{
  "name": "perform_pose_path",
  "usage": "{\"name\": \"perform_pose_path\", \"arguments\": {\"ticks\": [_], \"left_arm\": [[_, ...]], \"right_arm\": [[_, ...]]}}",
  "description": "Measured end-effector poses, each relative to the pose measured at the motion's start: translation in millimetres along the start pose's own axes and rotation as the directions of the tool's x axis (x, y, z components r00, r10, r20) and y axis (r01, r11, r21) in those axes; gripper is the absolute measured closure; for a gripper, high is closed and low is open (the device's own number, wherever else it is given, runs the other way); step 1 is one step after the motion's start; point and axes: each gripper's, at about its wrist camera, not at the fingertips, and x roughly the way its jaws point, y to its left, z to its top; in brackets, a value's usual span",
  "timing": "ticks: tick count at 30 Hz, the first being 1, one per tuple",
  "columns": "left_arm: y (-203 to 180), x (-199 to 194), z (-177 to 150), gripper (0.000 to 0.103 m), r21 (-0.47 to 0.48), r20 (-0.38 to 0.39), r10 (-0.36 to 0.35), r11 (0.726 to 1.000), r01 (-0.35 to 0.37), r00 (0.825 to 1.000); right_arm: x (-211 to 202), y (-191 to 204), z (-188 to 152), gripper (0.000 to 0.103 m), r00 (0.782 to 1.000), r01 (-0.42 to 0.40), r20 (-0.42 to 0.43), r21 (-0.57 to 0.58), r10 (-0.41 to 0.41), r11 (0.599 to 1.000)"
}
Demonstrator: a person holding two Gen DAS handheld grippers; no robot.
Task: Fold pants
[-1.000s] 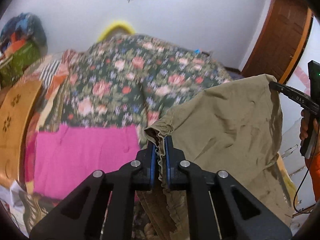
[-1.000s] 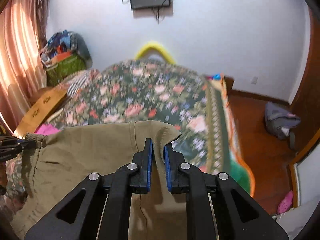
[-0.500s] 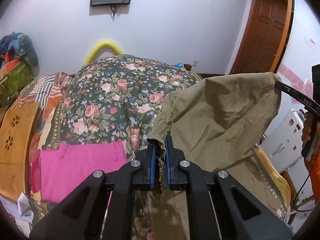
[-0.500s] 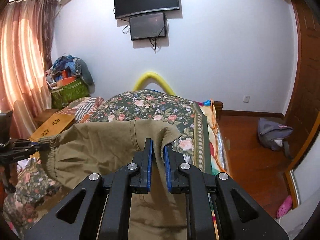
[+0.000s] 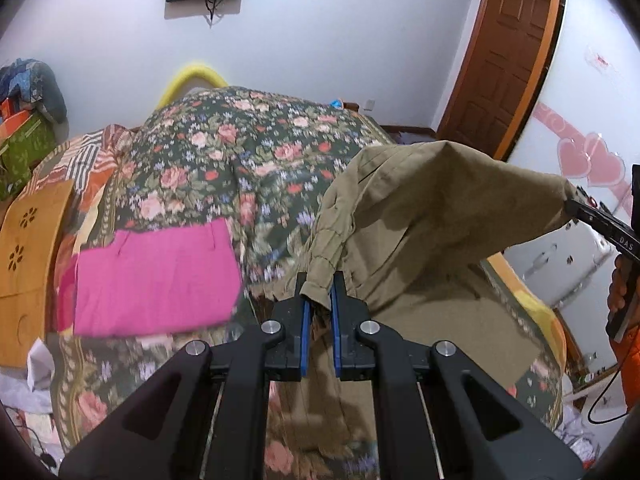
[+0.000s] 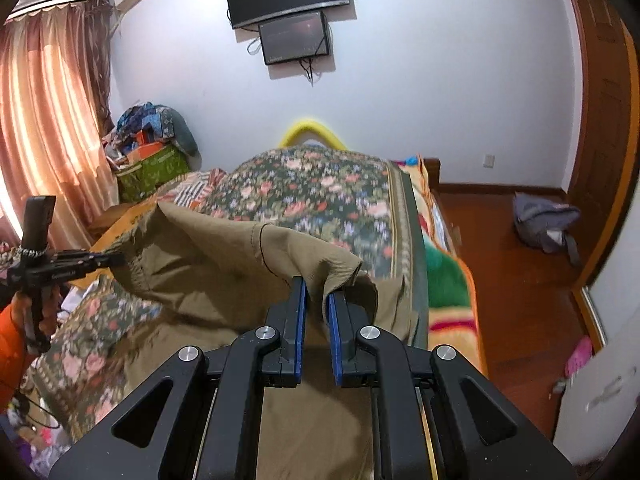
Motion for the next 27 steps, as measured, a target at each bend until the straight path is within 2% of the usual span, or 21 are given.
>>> {"name": "perform_pose_path", "arguments": {"ticks": [15,20,27], "left_arm": [[-11,-3,-83,0.094,0.006,-0.099,0.032,0.999,-0.032,0.995],[-10,4,-104,0.093,-0.001,-0.14,0.057,0.998,-0.058,0.988],[0,2,-119,0.093,-0.033,-0.161,0.096,0.994,-0.103,0.982]], "right_arm": [[-21,-4,-90,0.094,0.992,0.031,-0.127,0.121,-0.015,0.992],[-19,-5,-123,0.094,0.979,0.077,-0.199,0.141,-0.048,0.987],[-16,-14,-145,0.093,0.958,0.134,-0.274,0.166,-0.084,0.977]]}}
